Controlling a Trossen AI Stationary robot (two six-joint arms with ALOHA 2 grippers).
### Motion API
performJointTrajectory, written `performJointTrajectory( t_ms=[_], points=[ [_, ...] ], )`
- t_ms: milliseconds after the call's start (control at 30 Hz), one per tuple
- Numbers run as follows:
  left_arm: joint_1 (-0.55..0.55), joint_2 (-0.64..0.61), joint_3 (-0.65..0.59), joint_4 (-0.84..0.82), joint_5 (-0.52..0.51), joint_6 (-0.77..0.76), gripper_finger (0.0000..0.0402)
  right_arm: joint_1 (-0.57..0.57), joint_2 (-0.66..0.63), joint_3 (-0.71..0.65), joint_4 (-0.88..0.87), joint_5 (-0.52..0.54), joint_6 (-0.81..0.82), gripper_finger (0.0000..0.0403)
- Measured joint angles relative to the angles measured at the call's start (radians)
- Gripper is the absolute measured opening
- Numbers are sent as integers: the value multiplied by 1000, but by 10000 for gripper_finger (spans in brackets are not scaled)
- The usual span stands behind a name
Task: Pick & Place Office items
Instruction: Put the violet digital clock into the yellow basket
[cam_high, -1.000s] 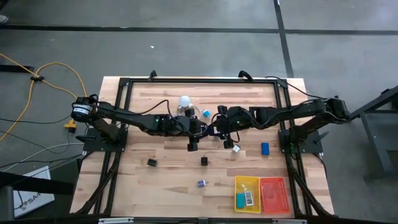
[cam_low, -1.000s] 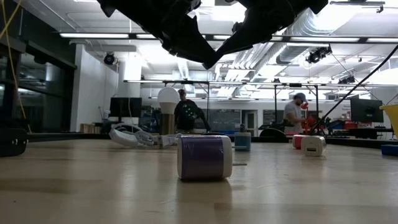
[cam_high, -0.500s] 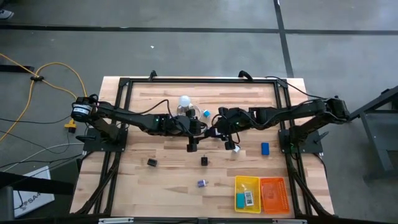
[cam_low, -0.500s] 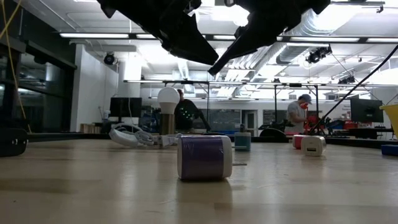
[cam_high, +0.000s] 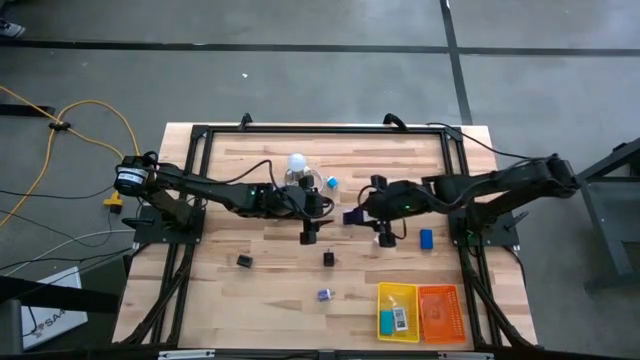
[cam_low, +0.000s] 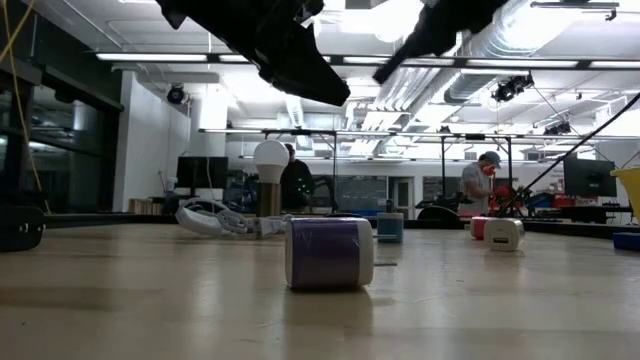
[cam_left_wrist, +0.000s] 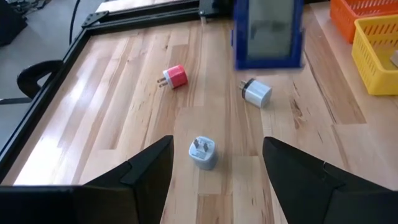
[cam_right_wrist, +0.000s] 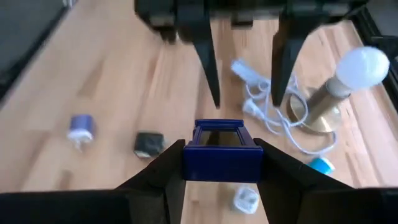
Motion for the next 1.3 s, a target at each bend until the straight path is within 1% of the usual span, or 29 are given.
performJointTrajectory(
  t_ms=[67,133,233,300,367,500,600,867,1033,1300],
  points=[
    [0,0,0,-2,0,1,239,22,-30,-3,-52,0,46,148],
    [0,0,0,-10,0,-1,239,44,-41,0,-52,-12,88,148],
    [0,0,0,-14,0,-1,239,81,-72,-4,-129,-16,145,148],
    [0,0,0,-18,0,-2,239,107,-78,1,-134,-18,167,148],
    [0,0,0,-19,0,-3,239,137,-83,-4,-183,-15,177,148],
    [0,0,0,-18,0,-3,239,215,-85,-1,-180,-19,180,148],
    [0,0,0,-18,0,-18,239,276,-85,-2,-184,-19,214,148],
    [0,0,0,-18,0,-52,239,441,-83,-2,-183,-5,402,148],
    [0,0,0,-18,0,-77,239,541,-52,-2,-188,26,528,148],
    [0,0,0,-18,0,-79,239,665,63,-2,-188,187,718,148]
  ],
)
